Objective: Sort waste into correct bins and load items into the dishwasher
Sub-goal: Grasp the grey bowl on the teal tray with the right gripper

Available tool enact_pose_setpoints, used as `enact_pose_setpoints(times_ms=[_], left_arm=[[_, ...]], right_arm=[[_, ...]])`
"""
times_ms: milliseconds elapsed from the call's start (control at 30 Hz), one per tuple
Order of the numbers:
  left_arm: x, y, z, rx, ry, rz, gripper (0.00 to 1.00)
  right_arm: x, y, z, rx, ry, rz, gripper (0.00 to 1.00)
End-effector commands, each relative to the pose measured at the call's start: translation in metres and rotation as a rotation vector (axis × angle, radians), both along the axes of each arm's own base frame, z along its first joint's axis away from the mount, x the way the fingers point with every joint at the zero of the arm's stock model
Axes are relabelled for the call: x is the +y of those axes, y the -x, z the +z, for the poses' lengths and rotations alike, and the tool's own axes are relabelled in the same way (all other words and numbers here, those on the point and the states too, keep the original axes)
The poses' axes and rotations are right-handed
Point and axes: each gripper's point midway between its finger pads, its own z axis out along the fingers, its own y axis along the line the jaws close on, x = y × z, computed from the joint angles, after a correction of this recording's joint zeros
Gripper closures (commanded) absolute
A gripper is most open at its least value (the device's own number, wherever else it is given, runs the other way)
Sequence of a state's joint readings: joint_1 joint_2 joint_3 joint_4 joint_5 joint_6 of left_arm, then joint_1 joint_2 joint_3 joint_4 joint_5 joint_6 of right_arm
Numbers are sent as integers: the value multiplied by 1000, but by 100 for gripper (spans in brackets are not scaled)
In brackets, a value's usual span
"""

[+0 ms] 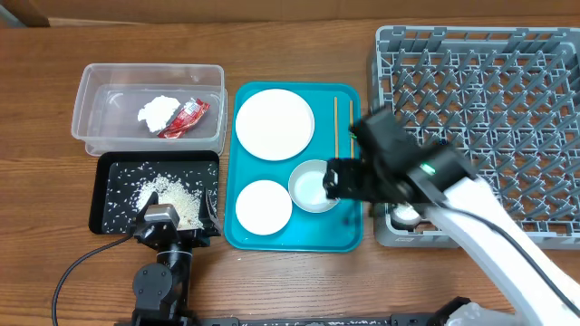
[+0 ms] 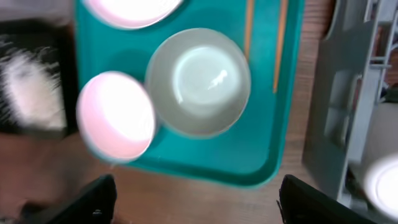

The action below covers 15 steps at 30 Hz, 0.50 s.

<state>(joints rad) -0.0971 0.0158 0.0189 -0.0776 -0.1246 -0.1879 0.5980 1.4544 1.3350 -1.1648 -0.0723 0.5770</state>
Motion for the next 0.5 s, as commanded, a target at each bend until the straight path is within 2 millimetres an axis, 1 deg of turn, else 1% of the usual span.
enact_pose_setpoints(times_ms=[0,100,133,200,233,300,333,367,433,467], left_arm=[[3,0,-1,-7,15,18,0],[3,0,-1,-7,15,18,0],[3,0,-1,-7,15,18,0],[3,0,-1,-7,15,18,0],[3,0,-1,-7,15,18,0],[4,0,-1,-7,15,18,0],[3,0,-1,-7,15,18,0],[3,0,-1,-7,15,18,0],[4,0,-1,-7,15,18,0],[4,0,-1,-7,15,18,0]], right_arm=[[-5,-22,-28,7,98,-82,14],[-4,-36,-57,44,146,-97,15],[-5,-40,-69,64,160,-101,17],[-6,-44,-86,93,184,-99,23],[-6,-46,-102,124,205,-101,28],[-6,-46,-118,155,227,-100,37],[-6,-46,-127,173,239,-100,38],[-7,-45,-135,191,252,-101,44],[-9,-44,-147,218,270,-103,57],[-11,-43,-151,228,277,-106,60]])
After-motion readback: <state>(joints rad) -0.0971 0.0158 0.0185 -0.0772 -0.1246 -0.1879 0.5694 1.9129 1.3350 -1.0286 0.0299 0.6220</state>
